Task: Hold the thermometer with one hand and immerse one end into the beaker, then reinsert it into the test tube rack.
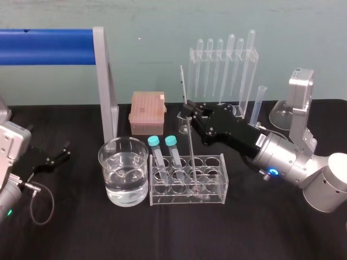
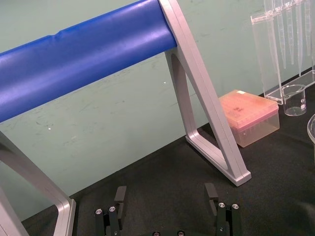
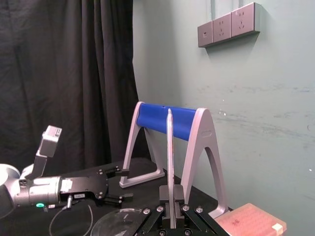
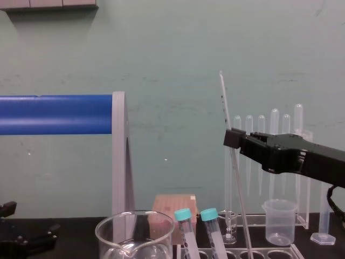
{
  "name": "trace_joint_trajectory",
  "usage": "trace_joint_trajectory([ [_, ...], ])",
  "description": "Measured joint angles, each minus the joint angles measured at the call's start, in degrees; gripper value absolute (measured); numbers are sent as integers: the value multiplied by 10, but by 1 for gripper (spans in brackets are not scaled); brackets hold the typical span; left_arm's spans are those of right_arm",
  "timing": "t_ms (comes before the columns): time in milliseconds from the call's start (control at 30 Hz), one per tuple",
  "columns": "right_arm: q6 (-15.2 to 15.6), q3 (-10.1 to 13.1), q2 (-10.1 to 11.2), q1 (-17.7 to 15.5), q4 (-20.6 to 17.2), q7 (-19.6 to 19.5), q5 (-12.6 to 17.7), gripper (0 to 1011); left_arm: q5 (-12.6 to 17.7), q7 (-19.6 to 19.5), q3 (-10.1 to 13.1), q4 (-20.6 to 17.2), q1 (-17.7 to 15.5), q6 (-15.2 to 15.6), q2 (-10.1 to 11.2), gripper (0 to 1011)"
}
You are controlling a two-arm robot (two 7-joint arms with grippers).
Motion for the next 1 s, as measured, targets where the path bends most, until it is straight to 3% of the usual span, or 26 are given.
trace_joint_trajectory([
  [667,-2,-2,-4,2,8,-1,-13,55,0,0,0,0,0,0,0,1008],
  [833,-2,-1,-4,2,8,-1,-13,161,0,0,0,0,0,0,0,1008],
  [867,-2,-1,-3,2,8,-1,-13,239,0,0,0,0,0,0,0,1008],
  [933,-2,-1,-3,2,8,-1,-13,251,0,0,0,0,0,0,0,1008],
  [1000,-2,-1,-3,2,8,-2,-12,357,0,0,0,0,0,0,0,1008],
])
